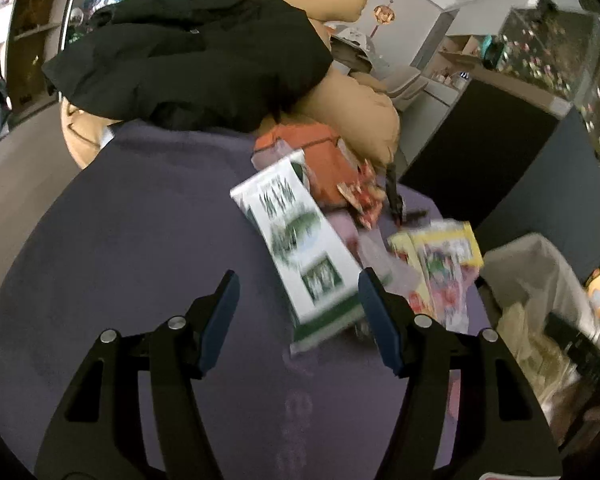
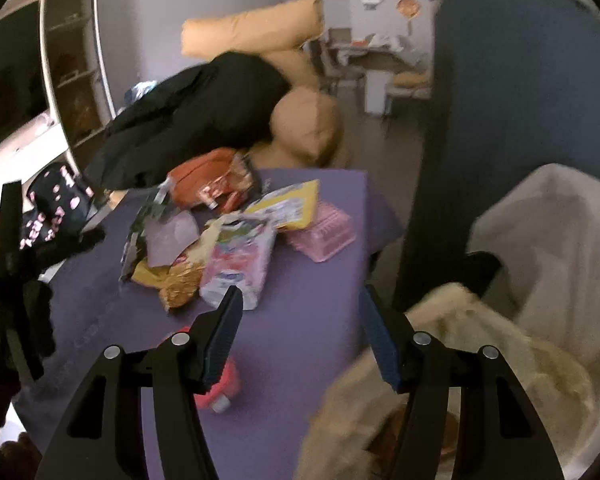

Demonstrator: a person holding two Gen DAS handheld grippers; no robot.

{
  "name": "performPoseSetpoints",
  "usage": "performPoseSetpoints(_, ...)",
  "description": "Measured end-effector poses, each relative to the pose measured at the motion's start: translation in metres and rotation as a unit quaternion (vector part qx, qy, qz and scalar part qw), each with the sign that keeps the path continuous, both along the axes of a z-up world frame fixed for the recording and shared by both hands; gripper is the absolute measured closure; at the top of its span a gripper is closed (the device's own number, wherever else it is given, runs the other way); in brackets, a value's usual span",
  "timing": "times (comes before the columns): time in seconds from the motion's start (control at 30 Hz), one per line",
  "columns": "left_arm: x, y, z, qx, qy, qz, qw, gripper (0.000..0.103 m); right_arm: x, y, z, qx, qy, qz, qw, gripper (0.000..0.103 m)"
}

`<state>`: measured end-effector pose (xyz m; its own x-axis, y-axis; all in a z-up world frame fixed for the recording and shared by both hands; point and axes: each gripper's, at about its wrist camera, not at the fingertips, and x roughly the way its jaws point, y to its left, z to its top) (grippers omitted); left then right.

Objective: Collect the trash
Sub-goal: 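Grasp the white-green milk carton with the left tool while the right tool grasps a pink snack bag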

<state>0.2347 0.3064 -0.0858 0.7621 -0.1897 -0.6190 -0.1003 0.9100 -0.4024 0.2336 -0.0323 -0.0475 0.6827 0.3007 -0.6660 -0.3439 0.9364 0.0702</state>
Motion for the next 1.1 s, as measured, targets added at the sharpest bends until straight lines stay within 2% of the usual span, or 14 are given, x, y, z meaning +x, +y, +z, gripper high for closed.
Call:
performPoseSetpoints(0.2,0.057,0.021,-0.004,-0.055,0.018,-0.001,0.9983,0.039,0.035,0.027,-0.012,-0.009,0.016,0.01,1.0,0.046)
performPoseSetpoints(0.37,0.094,0.024,-0.02,-0.048,0.056,0.014,0.9972,0.039,0.06,0.04,-0.013,-0.011,0.015,0.005,1.0,0.046)
performPoseSetpoints(0.43,0.101,0.027,-0.028,-0.058,0.074,0.014,0.9955,0.038,0.066,0.044,-0.014,-0.01,0.02,0.008,1.0,0.046)
performPoseSetpoints(0.57,0.104,0.027,-0.039,-0.102,0.101,-0.008,0.9897,0.038,0.075,0.055,-0.02,-0.026,0.031,0.014,0.999,0.046)
performPoseSetpoints(0.67,0.1,0.022,-0.041,-0.114,0.108,-0.037,0.987,0.044,0.08,0.061,-0.029,-0.035,0.048,0.018,0.998,0.046)
performPoseSetpoints(0.8,0.084,0.017,-0.034,-0.11,0.106,-0.051,0.987,0.056,0.08,0.069,-0.039,-0.047,0.06,0.023,0.997,0.046)
performPoseSetpoints(0.93,0.065,0.015,-0.027,-0.092,0.108,-0.062,0.988,0.057,0.081,0.073,-0.044,-0.055,0.068,0.026,0.996,0.046)
performPoseSetpoints(1.1,0.04,0.012,-0.028,-0.056,0.116,-0.074,0.9889,0.057,0.088,0.07,-0.05,-0.029,0.098,0.028,0.994,0.046)
